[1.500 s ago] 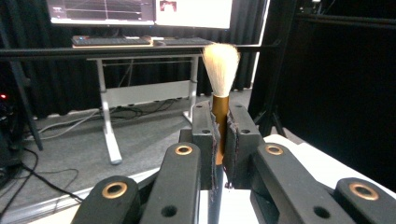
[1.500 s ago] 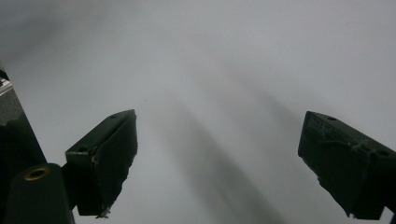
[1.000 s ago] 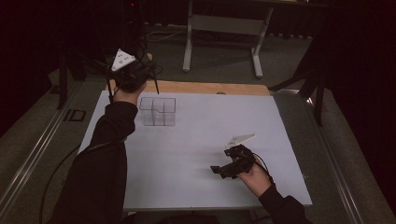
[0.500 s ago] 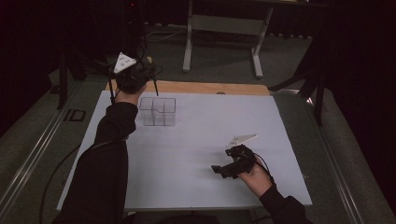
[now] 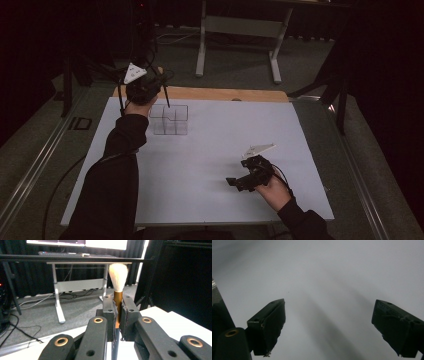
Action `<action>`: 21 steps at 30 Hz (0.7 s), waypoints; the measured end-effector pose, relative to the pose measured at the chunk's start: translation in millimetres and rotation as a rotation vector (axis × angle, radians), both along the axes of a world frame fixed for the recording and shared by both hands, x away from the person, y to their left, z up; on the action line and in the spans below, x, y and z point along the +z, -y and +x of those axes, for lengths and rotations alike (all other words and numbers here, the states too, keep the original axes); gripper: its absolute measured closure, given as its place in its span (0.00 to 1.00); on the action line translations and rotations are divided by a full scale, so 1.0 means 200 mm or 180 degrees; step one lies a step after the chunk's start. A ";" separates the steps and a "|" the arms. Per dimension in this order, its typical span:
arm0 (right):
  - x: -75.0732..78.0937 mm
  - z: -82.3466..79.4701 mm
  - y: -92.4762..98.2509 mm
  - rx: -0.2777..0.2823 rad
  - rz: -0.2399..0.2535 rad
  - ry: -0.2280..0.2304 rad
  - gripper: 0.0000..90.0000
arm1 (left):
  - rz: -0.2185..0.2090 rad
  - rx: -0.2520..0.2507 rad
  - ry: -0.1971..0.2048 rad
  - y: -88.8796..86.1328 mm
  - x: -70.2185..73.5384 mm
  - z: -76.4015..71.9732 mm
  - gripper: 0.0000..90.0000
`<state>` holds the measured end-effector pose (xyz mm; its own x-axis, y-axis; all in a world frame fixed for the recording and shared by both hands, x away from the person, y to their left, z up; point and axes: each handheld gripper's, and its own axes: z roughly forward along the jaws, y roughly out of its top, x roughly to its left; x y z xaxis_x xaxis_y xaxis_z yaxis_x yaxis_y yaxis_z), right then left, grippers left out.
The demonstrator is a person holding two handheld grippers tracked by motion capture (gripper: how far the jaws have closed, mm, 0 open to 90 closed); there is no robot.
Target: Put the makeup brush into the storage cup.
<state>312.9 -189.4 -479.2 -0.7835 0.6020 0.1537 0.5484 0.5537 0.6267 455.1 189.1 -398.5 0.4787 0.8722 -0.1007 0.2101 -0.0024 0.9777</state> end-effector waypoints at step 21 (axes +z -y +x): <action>0.00 0.00 0.00 0.0021 -0.0004 0.0010 0.13 | 0.0091 0.0100 -0.0388 0.03 -0.16 0.01 0.93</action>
